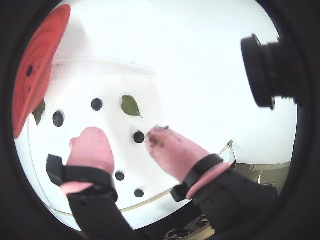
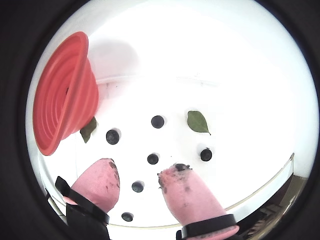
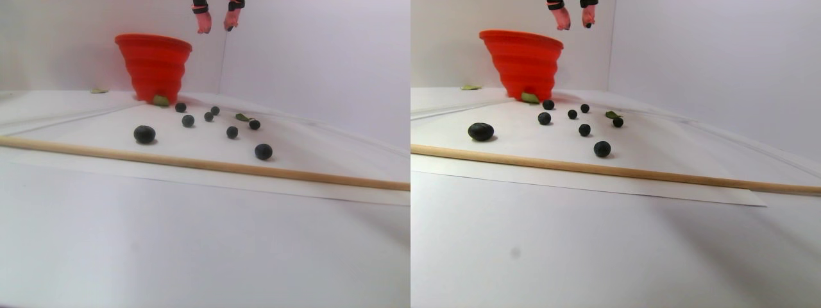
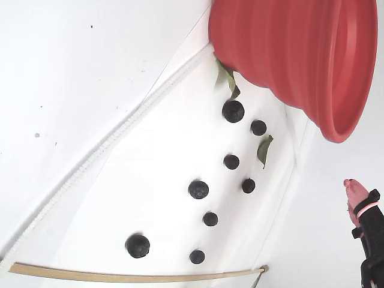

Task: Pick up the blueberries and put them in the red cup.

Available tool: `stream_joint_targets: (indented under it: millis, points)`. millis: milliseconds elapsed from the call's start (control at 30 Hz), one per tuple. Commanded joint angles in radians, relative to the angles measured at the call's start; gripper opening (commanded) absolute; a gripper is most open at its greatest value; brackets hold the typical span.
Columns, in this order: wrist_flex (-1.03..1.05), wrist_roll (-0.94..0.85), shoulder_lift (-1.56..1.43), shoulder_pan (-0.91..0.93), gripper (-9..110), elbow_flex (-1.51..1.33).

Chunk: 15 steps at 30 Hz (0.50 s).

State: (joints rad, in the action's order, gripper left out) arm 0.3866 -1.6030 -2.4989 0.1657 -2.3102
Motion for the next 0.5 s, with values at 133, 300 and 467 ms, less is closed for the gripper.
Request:
stream_joint_targets:
  millis: [133,300,467]
  points:
    - [-0.072,0.012,0.034,0.040,15,0.002]
    - [-0.110,0.026,0.089,0.048,15,-0.005]
    - [-0.152,0.040,0.143,0.052,15,0.000]
